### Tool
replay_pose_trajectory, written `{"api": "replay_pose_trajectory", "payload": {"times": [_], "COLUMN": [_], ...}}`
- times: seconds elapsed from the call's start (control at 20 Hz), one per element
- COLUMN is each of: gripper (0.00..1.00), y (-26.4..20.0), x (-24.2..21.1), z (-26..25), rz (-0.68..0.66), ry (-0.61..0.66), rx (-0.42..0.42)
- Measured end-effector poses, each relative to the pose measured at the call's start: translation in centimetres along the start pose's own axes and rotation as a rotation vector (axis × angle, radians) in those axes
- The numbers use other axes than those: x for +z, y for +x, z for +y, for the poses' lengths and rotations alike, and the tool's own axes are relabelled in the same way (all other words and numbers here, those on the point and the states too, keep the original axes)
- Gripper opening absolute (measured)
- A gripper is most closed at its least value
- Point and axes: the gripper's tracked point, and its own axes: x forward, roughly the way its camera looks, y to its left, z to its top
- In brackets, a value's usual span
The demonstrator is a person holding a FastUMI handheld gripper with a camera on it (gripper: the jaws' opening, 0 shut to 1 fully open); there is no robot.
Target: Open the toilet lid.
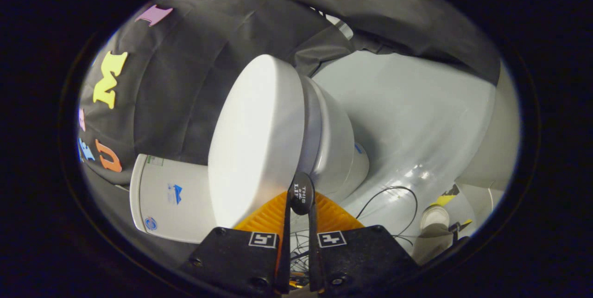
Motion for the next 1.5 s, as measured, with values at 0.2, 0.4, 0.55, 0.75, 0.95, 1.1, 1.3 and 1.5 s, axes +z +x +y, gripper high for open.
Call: {"api": "replay_pose_trajectory", "payload": {"times": [0.2,0.4,0.55,0.75,0.95,1.1,1.3,1.5], "gripper": [0.13,0.10,0.08,0.07,0.08,0.07,0.08,0.07], "y": [-1.4,-3.1,-4.5,-5.8,-6.6,-7.2,-8.0,-8.3], "x": [0.3,0.8,0.6,0.4,0.2,0.0,-0.2,-0.3], "z": [1.5,4.0,5.8,7.7,9.3,10.6,12.6,14.7], "rz": [-0.015,-0.026,-0.037,-0.053,-0.065,-0.072,-0.083,-0.095], "ry": [-0.012,-0.078,-0.136,-0.182,-0.209,-0.236,-0.272,-0.320], "rx": [0.043,0.059,0.071,0.071,0.072,0.080,0.089,0.091]}}
